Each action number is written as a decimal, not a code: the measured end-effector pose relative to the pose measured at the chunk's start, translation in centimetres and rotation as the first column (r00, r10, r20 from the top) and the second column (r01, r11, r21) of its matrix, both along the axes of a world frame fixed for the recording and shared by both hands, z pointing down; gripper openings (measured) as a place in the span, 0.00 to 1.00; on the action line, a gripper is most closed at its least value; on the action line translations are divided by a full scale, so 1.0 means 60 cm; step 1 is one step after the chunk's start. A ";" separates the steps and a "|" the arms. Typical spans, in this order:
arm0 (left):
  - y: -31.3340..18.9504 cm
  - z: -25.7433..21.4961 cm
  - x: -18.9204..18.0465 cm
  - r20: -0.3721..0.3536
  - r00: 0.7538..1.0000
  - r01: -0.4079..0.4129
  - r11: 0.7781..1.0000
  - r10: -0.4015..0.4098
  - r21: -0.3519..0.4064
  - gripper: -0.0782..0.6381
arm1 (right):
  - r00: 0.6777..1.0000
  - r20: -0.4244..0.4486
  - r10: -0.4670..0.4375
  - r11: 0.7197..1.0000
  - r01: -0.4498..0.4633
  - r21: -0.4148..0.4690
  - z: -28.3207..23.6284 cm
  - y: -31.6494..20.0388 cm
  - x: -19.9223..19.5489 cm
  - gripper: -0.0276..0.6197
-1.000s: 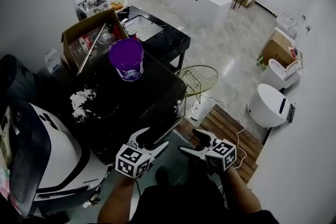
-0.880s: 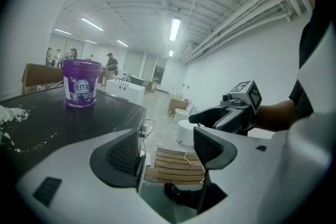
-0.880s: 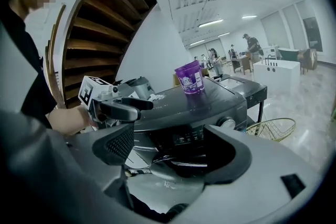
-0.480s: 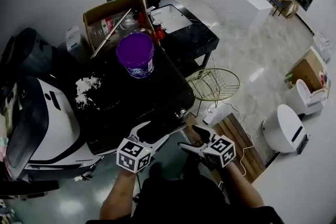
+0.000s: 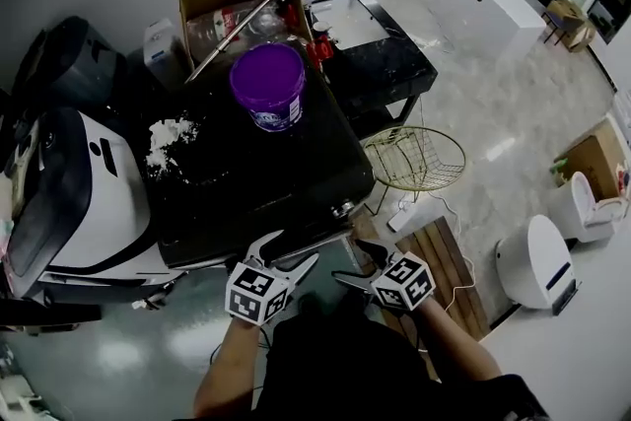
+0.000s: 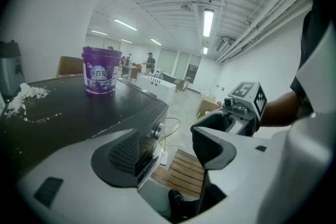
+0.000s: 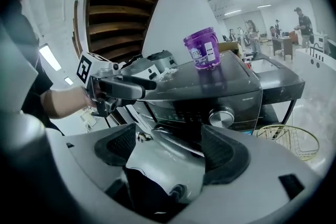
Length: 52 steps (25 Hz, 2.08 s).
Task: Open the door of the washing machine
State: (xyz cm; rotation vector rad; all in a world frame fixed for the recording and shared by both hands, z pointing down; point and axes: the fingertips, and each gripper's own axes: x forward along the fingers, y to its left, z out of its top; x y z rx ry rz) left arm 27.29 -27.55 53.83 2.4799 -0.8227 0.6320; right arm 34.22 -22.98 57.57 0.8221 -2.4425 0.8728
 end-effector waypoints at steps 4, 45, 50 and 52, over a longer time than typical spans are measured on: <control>0.025 0.022 -0.022 -0.004 0.999 -0.036 0.999 0.036 -0.025 0.57 | 0.998 -0.050 0.032 0.999 -0.032 -0.017 0.026 0.004 -0.016 0.65; 0.020 0.239 -0.047 0.029 0.996 0.090 0.974 -0.086 -0.209 0.49 | 0.886 -0.415 -0.207 0.978 0.179 -0.105 0.374 -0.101 -0.042 0.51; 0.016 0.241 -0.044 0.022 0.995 0.101 0.972 -0.098 -0.213 0.49 | 0.850 -0.467 -0.245 0.969 0.207 -0.131 0.404 -0.098 -0.033 0.44; 0.020 0.244 -0.043 0.026 0.995 0.102 0.970 -0.099 -0.220 0.48 | 0.818 -0.510 -0.268 0.962 0.251 -0.103 0.404 -0.099 -0.030 0.41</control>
